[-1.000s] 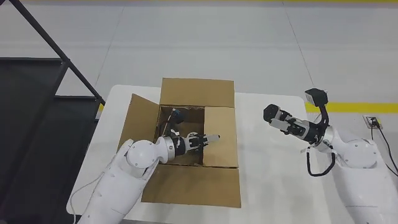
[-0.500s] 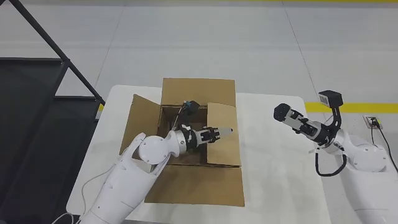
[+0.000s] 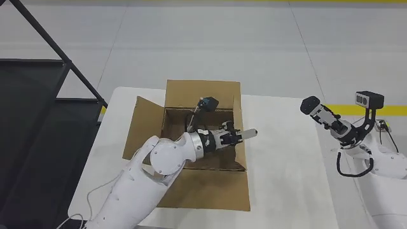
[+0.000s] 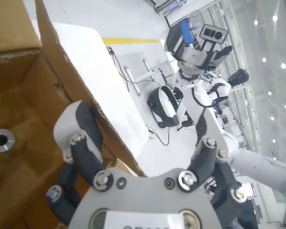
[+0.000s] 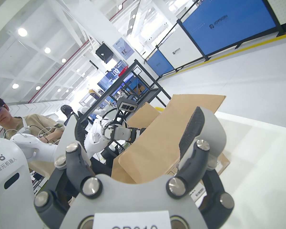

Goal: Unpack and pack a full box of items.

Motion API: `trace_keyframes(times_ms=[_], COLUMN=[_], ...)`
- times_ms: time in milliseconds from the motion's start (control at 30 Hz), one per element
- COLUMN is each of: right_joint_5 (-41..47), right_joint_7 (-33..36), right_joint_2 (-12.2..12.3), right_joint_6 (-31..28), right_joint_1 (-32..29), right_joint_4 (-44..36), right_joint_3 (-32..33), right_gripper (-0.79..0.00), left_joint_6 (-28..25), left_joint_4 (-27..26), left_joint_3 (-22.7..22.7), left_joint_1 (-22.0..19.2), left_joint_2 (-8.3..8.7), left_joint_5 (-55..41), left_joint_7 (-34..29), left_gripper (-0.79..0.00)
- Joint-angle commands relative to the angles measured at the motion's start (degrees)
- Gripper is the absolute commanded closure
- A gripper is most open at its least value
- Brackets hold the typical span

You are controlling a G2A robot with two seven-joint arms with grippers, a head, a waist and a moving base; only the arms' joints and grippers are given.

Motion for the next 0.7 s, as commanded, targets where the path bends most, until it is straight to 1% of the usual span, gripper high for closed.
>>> trace_keyframes(times_ms=[0,200,333,500,667], right_joint_5=[0.1,0.2,0.8,0.8,0.9], right_joint_7=[-0.5,-2.3,-3.9,-3.7,-2.3], right_joint_2=[0.4,1.6,2.2,2.7,3.0], right_joint_6=[-0.5,-2.3,-3.9,-2.9,-1.4], right_joint_1=[-1.0,-4.3,-7.0,-8.4,-7.3], right_joint_4=[-0.2,-1.4,-3.2,-4.8,-4.3], right_joint_3=[1.1,5.4,8.5,9.5,8.4], right_gripper=[-0.785,-0.785,-0.785,-0.785,-0.785], left_joint_6=[0.0,-0.8,0.6,2.3,2.9], left_joint_4=[2.7,11.7,17.7,23.8,28.2], left_joint_3=[2.7,9.7,13.5,16.8,18.6], left_joint_1=[-2.1,-7.8,-11.1,-14.3,-16.1], left_joint_2=[-1.07,-4.68,-7.05,-9.82,-11.96], left_joint_5=[-0.7,-2.9,-4.0,-4.7,-4.9], left_joint_7=[1.1,3.3,2.5,2.0,1.7], left_gripper=[-0.785,-0.785,-0.785,-0.785,-0.785])
